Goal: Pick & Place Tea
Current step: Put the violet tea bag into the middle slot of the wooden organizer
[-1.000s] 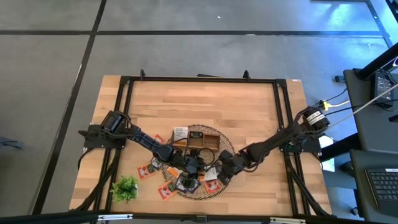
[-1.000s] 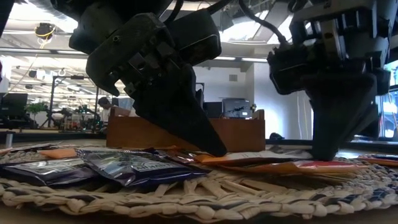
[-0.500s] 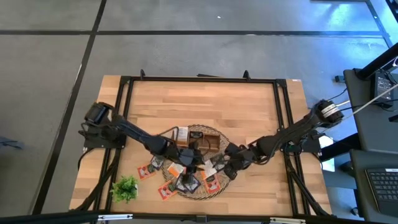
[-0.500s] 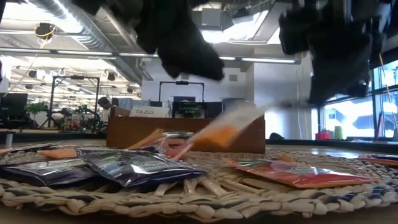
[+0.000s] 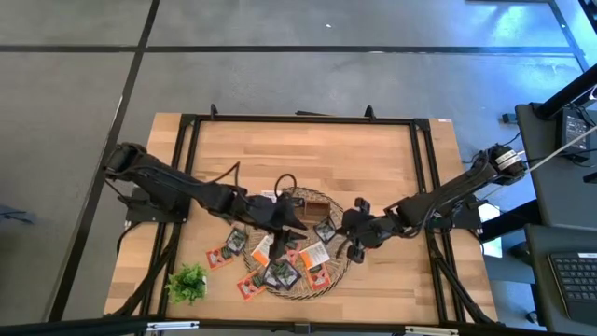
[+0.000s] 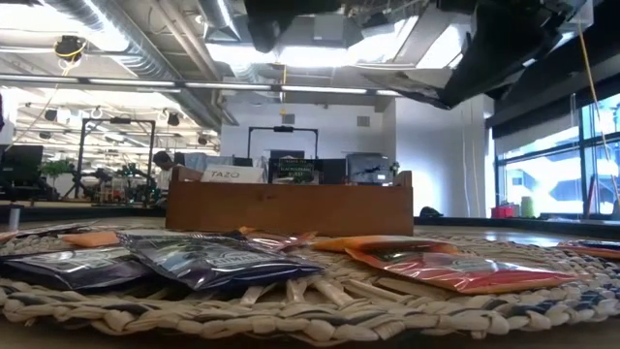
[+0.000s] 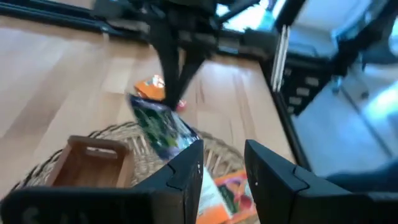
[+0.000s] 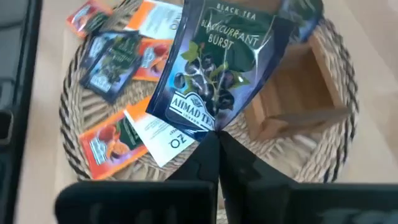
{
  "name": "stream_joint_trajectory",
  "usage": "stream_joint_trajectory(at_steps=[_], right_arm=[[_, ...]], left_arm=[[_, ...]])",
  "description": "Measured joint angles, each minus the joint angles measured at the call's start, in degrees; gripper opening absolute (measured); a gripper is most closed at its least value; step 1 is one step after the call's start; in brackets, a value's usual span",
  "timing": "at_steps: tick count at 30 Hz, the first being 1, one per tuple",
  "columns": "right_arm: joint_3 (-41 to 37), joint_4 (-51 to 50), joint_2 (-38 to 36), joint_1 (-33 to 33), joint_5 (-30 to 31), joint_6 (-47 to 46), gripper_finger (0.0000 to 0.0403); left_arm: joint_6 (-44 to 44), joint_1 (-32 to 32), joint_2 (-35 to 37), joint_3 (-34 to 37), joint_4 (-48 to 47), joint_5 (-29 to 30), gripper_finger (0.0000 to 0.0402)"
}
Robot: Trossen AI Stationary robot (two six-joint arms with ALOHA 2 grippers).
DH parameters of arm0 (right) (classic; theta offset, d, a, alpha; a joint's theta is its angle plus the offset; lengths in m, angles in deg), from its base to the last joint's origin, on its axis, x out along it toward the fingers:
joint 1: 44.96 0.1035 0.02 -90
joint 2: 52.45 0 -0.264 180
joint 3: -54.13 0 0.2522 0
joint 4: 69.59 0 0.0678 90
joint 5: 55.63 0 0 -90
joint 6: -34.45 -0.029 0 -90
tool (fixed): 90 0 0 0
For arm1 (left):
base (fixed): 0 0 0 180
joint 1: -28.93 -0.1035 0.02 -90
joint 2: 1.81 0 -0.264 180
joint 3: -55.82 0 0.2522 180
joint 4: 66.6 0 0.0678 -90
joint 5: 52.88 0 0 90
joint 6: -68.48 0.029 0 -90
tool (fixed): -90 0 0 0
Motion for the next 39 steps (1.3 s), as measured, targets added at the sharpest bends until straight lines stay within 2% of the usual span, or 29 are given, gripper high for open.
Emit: stream_joint_trajectory(at_steps=[5, 10, 14, 19, 39], right_arm=[[1.49, 0.75, 0.04, 0.0, 0.09, 9.95, 0.0006], [4.25, 0.99, 0.04, -1.08, 0.16, 18.52, 0.0007], [5.14, 0.95, 0.03, -2.3, -0.06, 22.29, 0.0007], [5.16, 0.86, 0.04, -3.65, -3.38, 23.35, 0.0007], [5.18, 4.57, 0.04, -6.51, -3.63, 25.02, 0.0007]], left_arm=[[-13.97, -2.91, 1.07, -0.02, -0.91, 0.85, 0.0114], [-23.39, -7.28, 0.31, -0.04, -2.37, -10.05, 0.0114], [-27.92, -9.22, 0.31, -0.02, -2.21, -13.34, 0.0114], [-28.58, -9.95, 0.28, -0.02, -1.75, -15.13, 0.0114], [-26.31, -9.88, 0.28, -0.02, -2.25, -16.31, 0.0105]])
